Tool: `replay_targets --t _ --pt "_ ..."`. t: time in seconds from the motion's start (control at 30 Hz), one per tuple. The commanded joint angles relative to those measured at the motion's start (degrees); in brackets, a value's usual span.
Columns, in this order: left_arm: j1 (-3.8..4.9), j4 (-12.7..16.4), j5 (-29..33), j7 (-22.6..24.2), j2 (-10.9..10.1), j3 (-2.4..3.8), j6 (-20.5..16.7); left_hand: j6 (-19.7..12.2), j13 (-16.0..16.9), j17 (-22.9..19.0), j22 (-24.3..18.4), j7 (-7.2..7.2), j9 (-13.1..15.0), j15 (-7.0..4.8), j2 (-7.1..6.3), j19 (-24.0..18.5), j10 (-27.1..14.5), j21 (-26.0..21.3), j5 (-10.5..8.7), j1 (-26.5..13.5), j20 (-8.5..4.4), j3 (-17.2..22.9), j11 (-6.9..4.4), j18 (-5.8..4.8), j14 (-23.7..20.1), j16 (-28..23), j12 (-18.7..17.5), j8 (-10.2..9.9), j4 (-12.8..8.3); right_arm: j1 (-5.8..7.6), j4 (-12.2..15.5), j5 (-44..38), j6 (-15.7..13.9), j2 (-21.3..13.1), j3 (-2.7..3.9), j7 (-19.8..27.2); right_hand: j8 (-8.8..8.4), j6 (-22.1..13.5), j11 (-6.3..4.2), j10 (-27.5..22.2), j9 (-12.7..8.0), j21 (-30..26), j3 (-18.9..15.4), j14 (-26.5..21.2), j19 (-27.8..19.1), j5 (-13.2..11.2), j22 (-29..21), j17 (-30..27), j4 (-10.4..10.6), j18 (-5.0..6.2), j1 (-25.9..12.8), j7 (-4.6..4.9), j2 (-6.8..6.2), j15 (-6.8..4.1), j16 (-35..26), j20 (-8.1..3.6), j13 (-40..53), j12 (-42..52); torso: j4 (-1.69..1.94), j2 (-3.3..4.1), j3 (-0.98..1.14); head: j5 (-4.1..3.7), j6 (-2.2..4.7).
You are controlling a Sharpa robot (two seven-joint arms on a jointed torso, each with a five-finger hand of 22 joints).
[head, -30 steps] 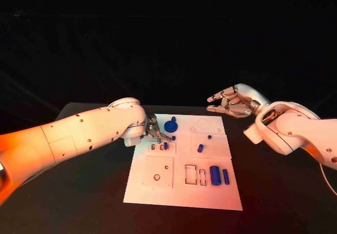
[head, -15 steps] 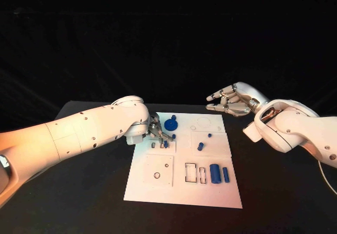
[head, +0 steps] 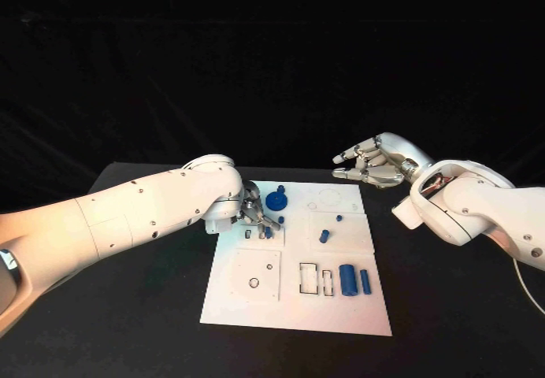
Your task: Assemble the parts on the task board
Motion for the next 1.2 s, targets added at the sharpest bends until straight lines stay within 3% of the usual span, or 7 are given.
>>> replay_targets --t 0.03,0.53,0.73,0.87,0.97,1.07,1.2 --pt "0.03 0.1 0.5 0.3 0.1 0.02 2.4 -0.4 0.1 15.1 5.0 -0.02 0.1 -0.24 -0.12 2.7 -0.1 0.4 -0.19 0.6 -0.37 0.0 -0.09 -0.87 6.0 0.1 -0.2 0.4 -0.2 0.0 0.0 -0.4 0.7 0.1 0.0 0.1 0.23 0.1 0.04 0.2 -0.1 -0.4 0.0 2.6 -0.4 0.3 0.0 0.0 -0.4 1.11 0.4 0.05 0.4 0.18 -0.4 -0.05 0.0 -0.1 0.01 0.04 -0.04 -0.06 0.0" --pt "-0.04 0.1 0.6 1.0 0.5 0.11 2.0 -1.6 0.1 15.1 5.3 -0.11 2.1 -0.31 2.93 2.7 -0.1 0.5 -0.15 6.8 -0.39 3.3 -0.19 -0.9 6.0 0.1 -0.3 1.2 -3.1 -0.02 -0.1 -0.2 0.1 0.2 -0.01 1.0 0.32 0.2 0.0 0.3 0.0 -0.4 0.2 2.6 -0.3 0.5 0.0 0.0 -0.4 1.1 0.8 0.04 0.83 0.15 -0.4 -0.07 0.1 0.1 -0.09 0.05 0.01 -0.38 -0.12" --pt "-0.05 -0.1 1.2 1.3 0.5 0.12 1.8 -2.7 -0.2 15.1 5.4 -0.62 2.4 -0.66 5.34 2.7 -0.4 0.5 -0.07 12.2 -0.62 7.7 -0.7 -0.91 6.0 0.1 -0.8 0.6 -5.9 -0.02 -0.1 -0.1 0.2 0.1 -0.02 1.0 0.32 0.2 0.0 0.3 0.0 -0.4 0.2 2.6 -0.3 0.5 0.0 0.0 -0.4 1.1 0.8 0.04 0.83 0.15 -0.4 -0.07 0.1 0.1 0.04 0.03 0.0 -0.43 -0.26" --pt "-0.05 -0.2 1.6 1.4 0.4 0.12 2.1 -3.8 -0.8 15.1 5.4 -0.46 2.2 -0.71 5.46 2.6 -1.1 0.5 0.4 16.2 -0.78 12.0 -0.62 -0.89 6.0 0.1 -1.6 -0.7 -8.2 -0.02 -0.1 -0.1 0.4 0.1 -0.03 1.0 0.33 0.3 0.0 0.3 -0.1 -0.4 0.3 2.6 -0.3 0.5 0.0 0.0 -0.4 1.11 0.8 0.04 0.9 0.14 -0.4 -0.07 0.1 0.1 0.02 0.01 0.03 -0.37 -0.32" --pt "-0.05 -0.2 1.8 1.5 0.3 0.12 2.4 -4.2 -1.1 15.1 5.5 -0.12 2.0 -0.53 4.28 2.6 -1.5 0.5 2.05 17.5 -0.7 15.3 -0.34 -0.92 6.0 0.1 -2.2 -1.4 -9.1 -0.02 -0.1 0.0 0.5 0.1 -0.04 1.0 0.33 0.3 0.0 0.3 -0.1 -0.4 0.3 2.6 -0.3 0.5 0.0 0.0 -0.4 1.11 0.8 0.04 0.9 0.14 -0.4 -0.07 0.1 0.1 -0.02 0.03 0.05 -0.26 -0.37" --pt "-0.05 0.0 1.9 1.5 0.1 0.14 2.5 -4.1 -1.5 15.1 5.6 0.42 2.1 -0.18 0.68 2.6 -1.5 0.5 3.96 16.8 -0.2 22.4 -0.3 -0.95 6.0 0.1 -2.8 -2.3 -8.9 -0.02 -0.1 0.0 0.6 0.1 -0.06 1.0 0.33 0.3 0.0 0.3 -0.1 -0.4 0.3 2.6 -0.3 0.5 0.0 0.0 -0.4 1.11 0.8 0.04 0.9 0.14 -0.4 -0.07 0.2 0.1 0.0 0.05 0.04 -0.23 -0.39" --pt "-0.05 0.4 2.4 1.8 -0.5 0.28 1.6 -3.4 -1.8 15.1 5.8 0.83 3.8 0.43 -8.26 2.6 -0.9 0.4 7.0 10.8 -0.28 41.3 0.15 -0.84 6.0 0.1 -3.1 -2.2 -7.7 -0.02 -0.1 0.1 0.6 0.1 -0.07 1.0 0.33 0.3 0.0 0.3 -0.1 -0.4 0.3 2.6 -0.3 0.5 0.0 0.0 -0.4 1.11 0.8 0.04 0.9 0.14 -0.4 -0.07 0.2 0.1 -0.01 0.06 0.03 -0.11 -0.43"
